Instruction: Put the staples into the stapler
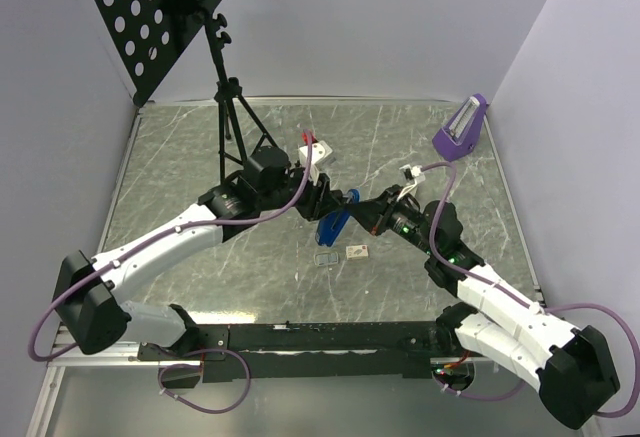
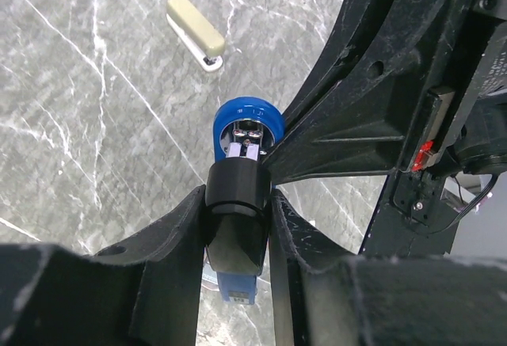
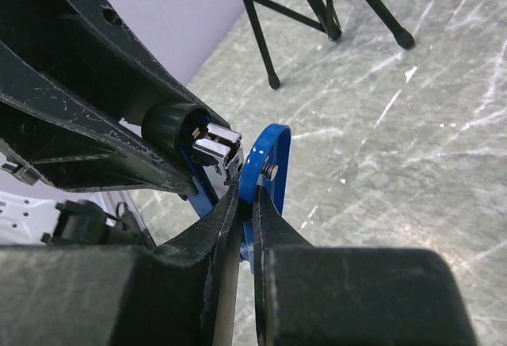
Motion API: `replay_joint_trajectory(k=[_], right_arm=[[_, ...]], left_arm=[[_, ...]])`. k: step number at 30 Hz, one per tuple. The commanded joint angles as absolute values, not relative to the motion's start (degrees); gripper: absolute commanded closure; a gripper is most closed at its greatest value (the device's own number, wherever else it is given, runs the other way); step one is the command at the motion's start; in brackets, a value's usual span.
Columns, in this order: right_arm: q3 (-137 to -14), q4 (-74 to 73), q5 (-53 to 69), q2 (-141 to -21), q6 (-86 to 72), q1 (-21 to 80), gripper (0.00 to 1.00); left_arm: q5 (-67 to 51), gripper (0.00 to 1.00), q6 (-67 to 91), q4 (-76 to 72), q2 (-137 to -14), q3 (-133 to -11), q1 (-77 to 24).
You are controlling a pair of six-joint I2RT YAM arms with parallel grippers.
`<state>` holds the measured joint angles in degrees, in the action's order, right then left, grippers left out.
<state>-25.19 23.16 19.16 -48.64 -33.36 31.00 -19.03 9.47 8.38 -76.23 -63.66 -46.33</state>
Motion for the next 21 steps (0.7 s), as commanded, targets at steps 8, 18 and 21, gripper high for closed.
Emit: replay_joint_trajectory(k=[8,18,21], right_arm=[[-26.28,31.65,11.96,-46.76,-35.86,33.13,0.72],[-29.09,28.48,10.55,-49.92,-32.43,35.68,0.76],[-30.32,27.17,9.50,-51.50,-31.20,37.26,0.70]], left_arm=[[-20.13,0.99,7.56,5.97,-73.65,-64.68,-49.39],[-18.90,0.99,6.94,5.98,-73.48,-65.83,-50.62],[-18.63,0.99,7.47,5.19,-73.48,-65.74,-50.71]])
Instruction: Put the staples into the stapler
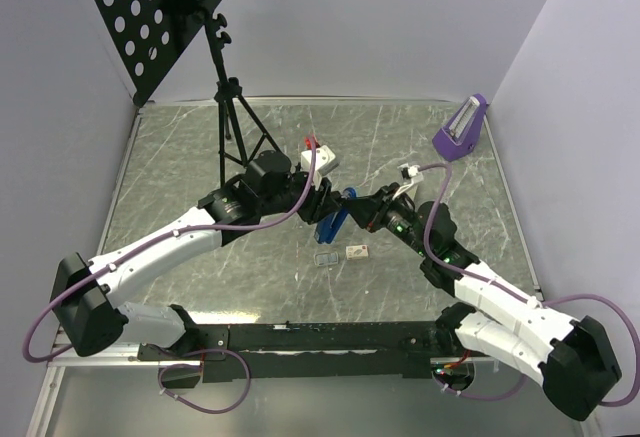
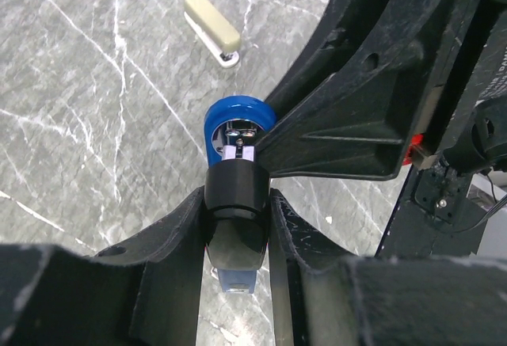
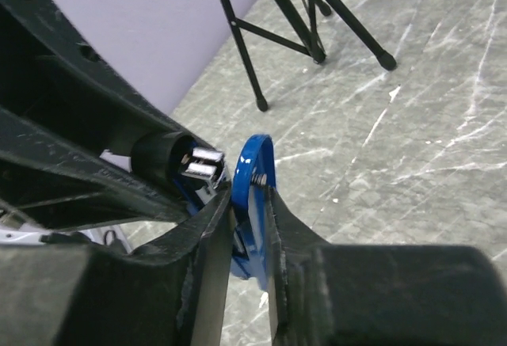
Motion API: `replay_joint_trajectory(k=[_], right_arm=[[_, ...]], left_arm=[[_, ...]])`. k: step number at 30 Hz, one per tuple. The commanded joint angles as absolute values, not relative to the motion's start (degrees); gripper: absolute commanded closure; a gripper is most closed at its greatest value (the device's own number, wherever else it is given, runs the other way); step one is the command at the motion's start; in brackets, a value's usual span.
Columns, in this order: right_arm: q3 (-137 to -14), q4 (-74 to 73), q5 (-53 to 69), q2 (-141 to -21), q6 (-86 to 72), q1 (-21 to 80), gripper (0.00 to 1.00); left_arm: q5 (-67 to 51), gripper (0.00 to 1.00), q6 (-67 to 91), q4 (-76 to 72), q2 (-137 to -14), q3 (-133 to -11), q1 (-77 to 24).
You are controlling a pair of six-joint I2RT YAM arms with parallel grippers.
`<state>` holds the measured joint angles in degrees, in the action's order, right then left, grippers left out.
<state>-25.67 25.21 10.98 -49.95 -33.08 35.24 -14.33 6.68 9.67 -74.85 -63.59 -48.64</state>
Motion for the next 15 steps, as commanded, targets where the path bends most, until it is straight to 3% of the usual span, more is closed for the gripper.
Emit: replay_joint_trajectory(k=[1,3,4,7,15], right_arm=[[-30.50,26.98,9.06,-52.11,-30.85,37.61,0.69],[-30.32,27.77,7.30,-52.47,-30.41,38.49,0.70],[-29.97,28.38,7.12,-52.73,-30.58,38.50,0.81],[-29.01,29.53,6.15,-52.30,-31.73,38.58,1.00],[-23.56,34.01,6.49,-46.16,-40.59,32.54,1.00]], left_arm=[[-18.89,0.99,7.82,4.75,-73.56,-65.74,-50.71],[-19.51,0.99,8.26,4.22,-73.56,-65.65,-50.80],[-19.51,0.99,8.44,4.04,-73.39,-65.57,-50.80],[-18.02,0.99,8.26,3.87,-72.52,-64.69,-50.89],[-6.00,0.99,9.84,0.45,-63.31,-55.82,-50.71]])
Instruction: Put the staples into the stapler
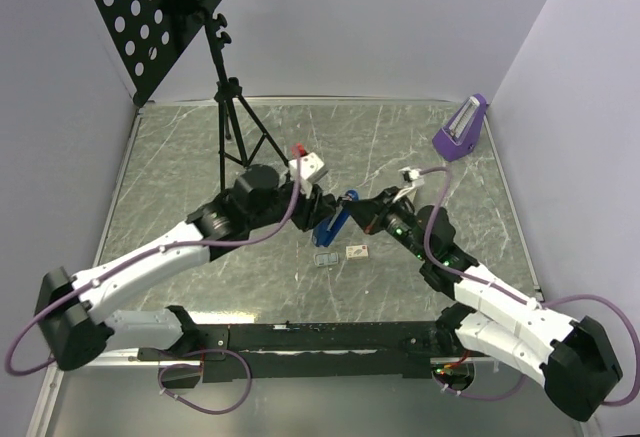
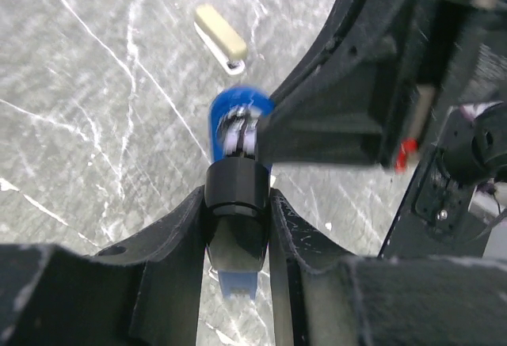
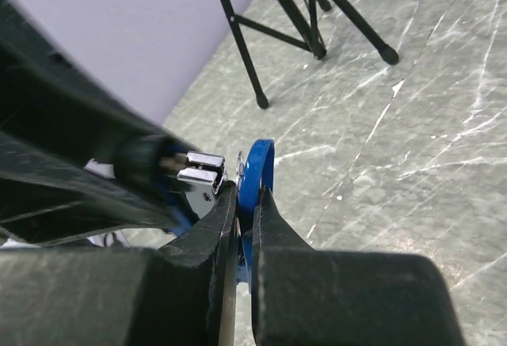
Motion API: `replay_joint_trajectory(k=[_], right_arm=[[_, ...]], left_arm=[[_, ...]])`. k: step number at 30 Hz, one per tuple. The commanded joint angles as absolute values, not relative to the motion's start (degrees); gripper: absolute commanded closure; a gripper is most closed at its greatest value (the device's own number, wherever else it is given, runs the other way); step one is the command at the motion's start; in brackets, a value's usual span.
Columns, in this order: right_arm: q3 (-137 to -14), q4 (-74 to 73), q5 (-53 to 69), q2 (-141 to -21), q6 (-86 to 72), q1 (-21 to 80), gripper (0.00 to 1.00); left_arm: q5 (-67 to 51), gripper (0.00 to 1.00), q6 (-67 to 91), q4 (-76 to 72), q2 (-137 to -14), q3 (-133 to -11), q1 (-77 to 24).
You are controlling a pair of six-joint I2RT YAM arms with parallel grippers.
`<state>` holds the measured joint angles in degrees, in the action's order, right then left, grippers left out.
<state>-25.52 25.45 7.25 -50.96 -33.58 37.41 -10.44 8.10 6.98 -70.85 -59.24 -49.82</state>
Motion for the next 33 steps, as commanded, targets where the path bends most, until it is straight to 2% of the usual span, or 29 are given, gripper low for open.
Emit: replay_joint_trajectory(k=[1,8,17,27,33], right_arm=[[-21.90,35.75,7.29,-45.36,-43.48,31.13,1.00],[-16.79,40.25,9.23,-37.98,-52.81,22.42,1.00],[-12.04,49.74,5.36,-33.84,-63.80,19.43,1.00],[-12.30,60.11,-1.39,-35.77,-73.64,18.54,1.00],[-13.97,66.79,-0.71,-39.90,-77.17,18.54,1.00]], left_arm=[[-4.67,0.99,10.28,0.44,-62.06,-53.37,-50.71],[4.30,0.99,15.72,-6.76,-50.90,-41.94,-50.01],[12.12,0.99,27.22,-15.55,-40.35,-28.31,-50.01],[16.96,0.99,38.66,-24.87,-32.87,-14.60,-49.92],[15.65,0.83,46.05,-31.10,-34.10,-9.33,-49.92]])
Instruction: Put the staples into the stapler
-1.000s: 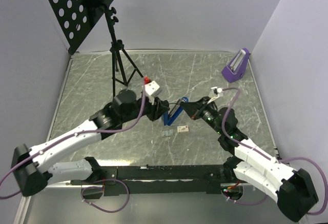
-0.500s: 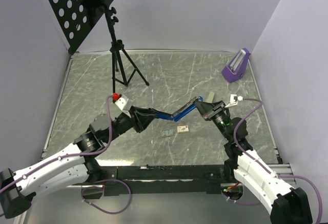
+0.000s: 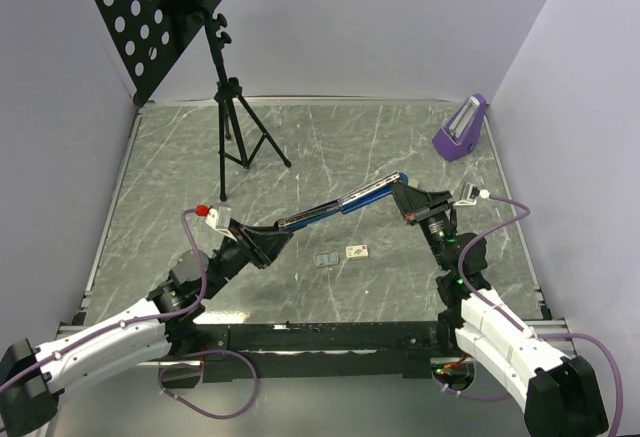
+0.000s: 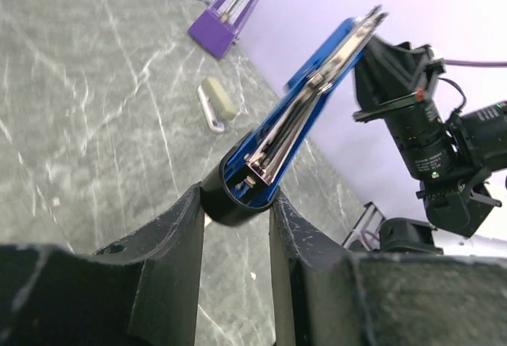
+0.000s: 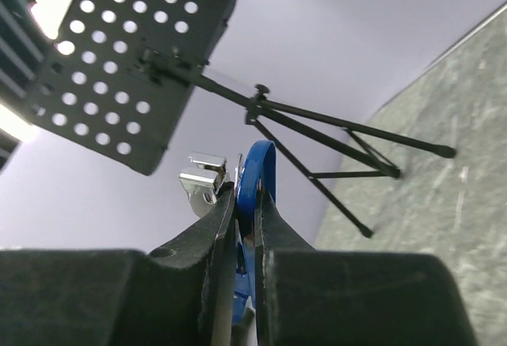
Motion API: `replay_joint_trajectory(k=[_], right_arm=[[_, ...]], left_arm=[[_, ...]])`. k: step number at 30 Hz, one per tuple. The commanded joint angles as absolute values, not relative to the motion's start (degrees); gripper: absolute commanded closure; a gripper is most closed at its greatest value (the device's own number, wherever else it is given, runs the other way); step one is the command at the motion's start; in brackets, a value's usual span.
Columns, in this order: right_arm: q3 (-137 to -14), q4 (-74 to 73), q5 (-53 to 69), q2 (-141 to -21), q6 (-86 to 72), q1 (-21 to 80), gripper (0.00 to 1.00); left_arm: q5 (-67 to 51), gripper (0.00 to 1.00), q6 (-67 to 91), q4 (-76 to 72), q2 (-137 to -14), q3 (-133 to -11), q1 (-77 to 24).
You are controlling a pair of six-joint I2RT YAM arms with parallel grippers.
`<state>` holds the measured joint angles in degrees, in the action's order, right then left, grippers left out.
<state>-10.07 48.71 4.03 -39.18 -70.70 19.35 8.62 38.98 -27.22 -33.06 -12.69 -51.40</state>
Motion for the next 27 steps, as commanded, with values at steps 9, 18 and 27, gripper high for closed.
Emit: replay_joint_trajectory(k=[9,18,27], right_arm=[[-12.13,66.62,1.58,-41.66,-77.96,18.90,1.00],[-12.22,63.10,4.92,-43.24,-73.13,18.98,1.00],[-11.95,69.16,7.82,-51.23,-73.48,20.21,1.00]], left_arm=[[15.91,0.38,46.76,-29.36,-35.33,-10.02,-49.92],[14.33,0.14,35.79,-19.17,-27.78,-18.00,-49.75],[3.54,0.05,17.51,-8.62,-36.63,-36.02,-49.83]])
